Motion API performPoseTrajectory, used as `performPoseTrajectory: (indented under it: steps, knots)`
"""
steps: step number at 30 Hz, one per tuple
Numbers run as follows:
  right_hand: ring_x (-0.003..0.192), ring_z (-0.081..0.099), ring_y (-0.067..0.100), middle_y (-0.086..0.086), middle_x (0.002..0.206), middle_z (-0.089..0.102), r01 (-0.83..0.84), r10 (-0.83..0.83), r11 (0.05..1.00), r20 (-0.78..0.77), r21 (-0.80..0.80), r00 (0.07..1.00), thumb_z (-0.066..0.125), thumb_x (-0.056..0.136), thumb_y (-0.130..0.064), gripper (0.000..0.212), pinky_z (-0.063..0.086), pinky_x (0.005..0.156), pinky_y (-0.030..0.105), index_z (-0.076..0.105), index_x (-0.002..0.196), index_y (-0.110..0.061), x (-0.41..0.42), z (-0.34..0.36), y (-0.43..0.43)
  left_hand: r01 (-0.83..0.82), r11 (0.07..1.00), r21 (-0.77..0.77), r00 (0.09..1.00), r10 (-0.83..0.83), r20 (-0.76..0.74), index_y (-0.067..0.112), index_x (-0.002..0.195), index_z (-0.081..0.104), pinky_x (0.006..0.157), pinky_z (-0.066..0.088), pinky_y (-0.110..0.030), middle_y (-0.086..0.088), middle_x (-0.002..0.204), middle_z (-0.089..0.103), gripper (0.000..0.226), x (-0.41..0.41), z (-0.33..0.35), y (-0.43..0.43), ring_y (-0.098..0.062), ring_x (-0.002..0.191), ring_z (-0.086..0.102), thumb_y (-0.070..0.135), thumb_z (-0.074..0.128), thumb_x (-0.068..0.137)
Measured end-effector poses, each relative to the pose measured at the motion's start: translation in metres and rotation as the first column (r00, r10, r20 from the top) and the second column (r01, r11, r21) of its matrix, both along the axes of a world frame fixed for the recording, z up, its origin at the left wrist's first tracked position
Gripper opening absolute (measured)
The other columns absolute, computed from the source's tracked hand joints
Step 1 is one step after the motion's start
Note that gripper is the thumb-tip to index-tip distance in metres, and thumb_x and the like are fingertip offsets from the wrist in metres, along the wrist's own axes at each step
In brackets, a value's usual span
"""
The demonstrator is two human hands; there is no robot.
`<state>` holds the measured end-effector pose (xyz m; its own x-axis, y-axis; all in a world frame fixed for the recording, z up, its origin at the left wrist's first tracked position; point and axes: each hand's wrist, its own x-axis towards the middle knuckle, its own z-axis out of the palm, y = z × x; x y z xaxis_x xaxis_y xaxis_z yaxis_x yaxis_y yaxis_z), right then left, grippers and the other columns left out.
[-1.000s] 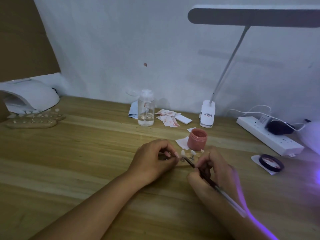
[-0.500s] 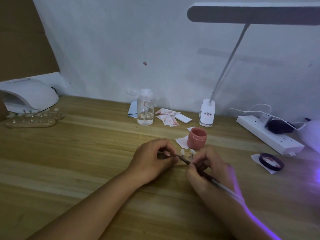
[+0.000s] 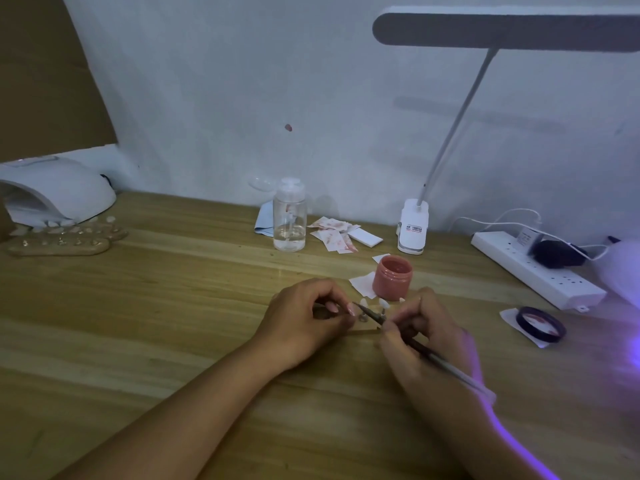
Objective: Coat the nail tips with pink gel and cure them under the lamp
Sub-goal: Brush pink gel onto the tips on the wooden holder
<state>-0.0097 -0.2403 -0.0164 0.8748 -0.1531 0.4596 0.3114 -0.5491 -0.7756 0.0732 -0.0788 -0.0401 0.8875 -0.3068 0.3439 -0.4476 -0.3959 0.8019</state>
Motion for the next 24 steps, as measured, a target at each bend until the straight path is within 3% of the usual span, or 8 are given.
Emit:
performPoseTrajectory:
  steps: [6, 13, 19, 24]
  knots:
    - [0.059, 0.058, 0.014, 0.003, 0.068, 0.064, 0.006, -0.006, 0.999, 0.0, 0.041, 1.0, 0.066, 0.071, -0.008, 0.016, 0.046, 0.053, 0.033, 0.055, 0.07, -0.02, -0.0026, -0.0005, -0.0019, 0.011, 1.0, 0.002, 1.0, -0.011, 0.005, 0.034, 0.072, 0.068, 0.083, 0.054, -0.032, 0.015, 0.082, 0.072, 0.02, -0.0001, 0.0003, -0.0011, -0.003, 0.082, 0.064, 0.018, 0.079, 0.078]
    - [0.058, 0.057, 0.013, 0.003, 0.068, 0.064, -0.007, 0.008, 0.999, -0.024, 0.038, 1.0, 0.065, 0.073, -0.01, 0.015, 0.045, 0.053, 0.03, 0.054, 0.073, -0.021, -0.0017, -0.0009, -0.0009, 0.001, 1.0, 0.007, 1.0, -0.001, 0.005, 0.035, 0.071, 0.068, 0.081, 0.053, -0.028, 0.015, 0.081, 0.071, 0.021, 0.0005, 0.0, -0.0009, -0.001, 0.079, 0.062, 0.018, 0.079, 0.078]
    - [0.064, 0.06, 0.01, -0.004, 0.071, 0.065, -0.064, 0.061, 0.996, -0.043, -0.056, 0.997, 0.068, 0.075, -0.009, 0.019, 0.05, 0.059, 0.033, 0.054, 0.076, -0.021, -0.0029, 0.0018, 0.0001, -0.001, 1.0, 0.006, 1.0, 0.001, 0.001, 0.034, 0.073, 0.068, 0.082, 0.054, -0.03, 0.013, 0.082, 0.072, 0.022, 0.0002, 0.001, -0.001, -0.002, 0.079, 0.062, 0.017, 0.08, 0.078]
    - [0.063, 0.059, 0.012, -0.002, 0.073, 0.063, -0.031, 0.033, 0.999, 0.051, -0.038, 0.998, 0.067, 0.074, -0.008, 0.02, 0.049, 0.057, 0.034, 0.053, 0.076, -0.022, -0.0051, 0.0023, -0.0004, -0.005, 1.0, 0.0, 1.0, 0.005, -0.004, 0.033, 0.072, 0.069, 0.08, 0.053, -0.027, 0.016, 0.08, 0.071, 0.019, -0.0005, 0.0006, -0.001, 0.0, 0.078, 0.062, 0.018, 0.08, 0.077]
